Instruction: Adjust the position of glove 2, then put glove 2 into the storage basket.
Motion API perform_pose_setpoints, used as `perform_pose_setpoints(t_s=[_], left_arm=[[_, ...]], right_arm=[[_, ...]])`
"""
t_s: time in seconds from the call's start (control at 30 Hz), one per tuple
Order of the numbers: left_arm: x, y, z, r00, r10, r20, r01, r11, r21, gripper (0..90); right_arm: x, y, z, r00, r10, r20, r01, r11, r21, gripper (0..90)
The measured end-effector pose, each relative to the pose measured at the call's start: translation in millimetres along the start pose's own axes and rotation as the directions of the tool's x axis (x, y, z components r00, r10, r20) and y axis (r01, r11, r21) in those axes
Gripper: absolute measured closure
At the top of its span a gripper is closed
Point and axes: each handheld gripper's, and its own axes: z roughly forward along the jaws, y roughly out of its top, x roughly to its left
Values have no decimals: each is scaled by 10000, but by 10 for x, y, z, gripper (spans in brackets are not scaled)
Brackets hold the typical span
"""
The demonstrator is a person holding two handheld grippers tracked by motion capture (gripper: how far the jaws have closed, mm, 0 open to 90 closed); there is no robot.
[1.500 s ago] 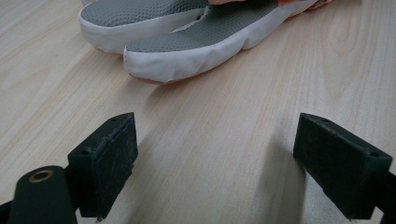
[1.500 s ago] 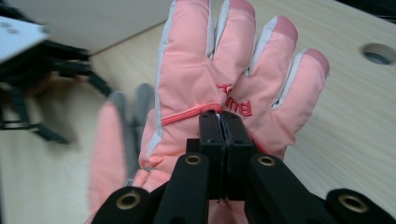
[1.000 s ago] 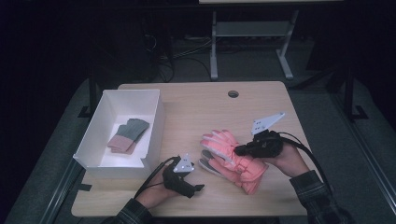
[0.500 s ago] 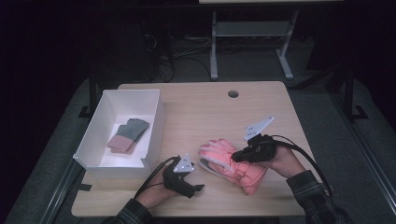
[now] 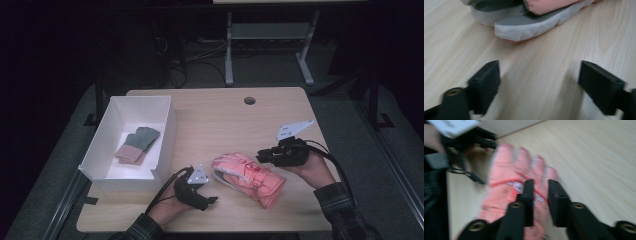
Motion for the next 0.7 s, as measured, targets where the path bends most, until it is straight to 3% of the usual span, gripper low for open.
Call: perform_pose_setpoints(t_s=[0.1,0.27,0.4,0.5,0.7], left_arm=[[-49,54,-43,9992,-251,299,258,9994,-236,508],[-122,136,16,9944,-517,917,505,9986,147,896],[-205,245,127,9909,-680,1160,668,9977,142,898],[-238,331,243,9913,-741,1092,732,9972,116,898],[-110,414,373,9922,-1000,745,986,9949,227,897]], right_arm=[[-124,-137,5,9984,198,529,-207,9996,166,898],[-233,-332,49,9959,355,834,-402,9977,550,899],[-247,-504,93,9951,441,883,-517,9950,857,899],[-223,-627,176,9951,471,868,-589,9885,1393,899],[-132,-737,315,9984,450,351,-511,9783,2009,899]])
